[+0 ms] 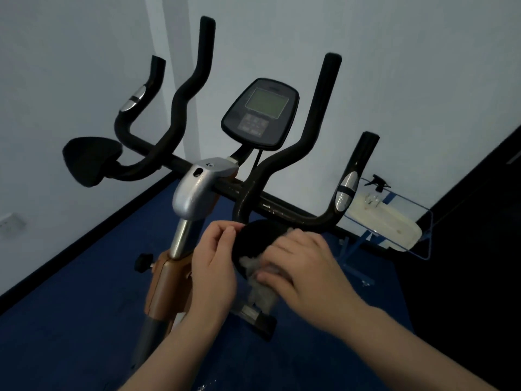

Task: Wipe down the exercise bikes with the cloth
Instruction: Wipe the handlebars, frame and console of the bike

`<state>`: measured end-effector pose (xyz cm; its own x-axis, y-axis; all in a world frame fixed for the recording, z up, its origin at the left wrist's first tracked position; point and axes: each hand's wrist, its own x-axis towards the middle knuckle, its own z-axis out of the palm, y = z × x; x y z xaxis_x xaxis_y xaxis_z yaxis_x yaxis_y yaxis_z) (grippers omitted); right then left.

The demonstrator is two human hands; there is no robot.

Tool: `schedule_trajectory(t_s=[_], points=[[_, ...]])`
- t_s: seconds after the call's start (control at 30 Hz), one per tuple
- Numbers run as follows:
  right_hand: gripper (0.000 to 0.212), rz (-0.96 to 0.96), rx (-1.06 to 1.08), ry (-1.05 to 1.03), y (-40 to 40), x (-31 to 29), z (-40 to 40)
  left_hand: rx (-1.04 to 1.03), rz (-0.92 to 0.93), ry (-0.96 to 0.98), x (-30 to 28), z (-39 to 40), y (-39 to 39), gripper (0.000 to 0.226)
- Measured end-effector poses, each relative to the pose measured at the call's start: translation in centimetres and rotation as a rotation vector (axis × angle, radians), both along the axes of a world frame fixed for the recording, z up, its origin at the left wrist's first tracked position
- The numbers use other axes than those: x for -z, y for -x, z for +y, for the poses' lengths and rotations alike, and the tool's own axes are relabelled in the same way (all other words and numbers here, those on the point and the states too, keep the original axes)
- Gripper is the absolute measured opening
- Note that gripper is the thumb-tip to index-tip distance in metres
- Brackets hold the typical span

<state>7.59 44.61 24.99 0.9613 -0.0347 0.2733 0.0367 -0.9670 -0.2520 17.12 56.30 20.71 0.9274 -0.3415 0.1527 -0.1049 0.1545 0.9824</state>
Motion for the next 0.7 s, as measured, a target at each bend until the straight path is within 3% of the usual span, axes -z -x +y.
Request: schedule_trajectory(t_s=[0.07, 0.13, 0.23, 0.3, 0.4, 0.53, 0.6, 0.7], points=[[0.011, -0.045, 0.091, -0.309, 0.0, -2.2, -1.9, -0.013, -0.036, -0.039, -0.2, -0.3, -0.4, 0.019], [0.010, -0.276, 0.260, -0.504, -1.1, -4.4, -4.6, -0.082, -0.088, -0.093, -0.6, -1.2, -0.6, 0.014], [0.011, -0.381, 0.352, -0.395, -3.1, -6.3, -8.0, -0.190, -0.234, -0.175, -1.7, -3.3, -0.3, 0.008], [0.020, -0.184, 0.305, -0.305, -3.8, -5.4, -8.8, -0.276, -0.360, -0.288, -2.3, -4.6, -0.2, 0.006], [0.041, 0.191, -0.003, -0.119, -2.2, -1.9, -9.1, -0.439, -0.465, -0.502, -2.2, -5.6, 0.0, 0.006], [0.049, 0.238, -0.257, -0.011, -1.3, -1.6, -12.9, -0.546, -0.506, -0.596, -1.4, -5.9, 0.2, 0.009], [0.048, 0.206, -0.375, 0.153, -2.4, -1.7, -14.0, -0.589, -0.531, -0.655, -1.3, -6.3, 0.1, 0.009], [0.049, 0.157, -0.384, 0.221, -4.9, -0.6, -12.1, -0.647, -0.538, -0.716, -1.0, -6.5, 0.1, 0.013]])
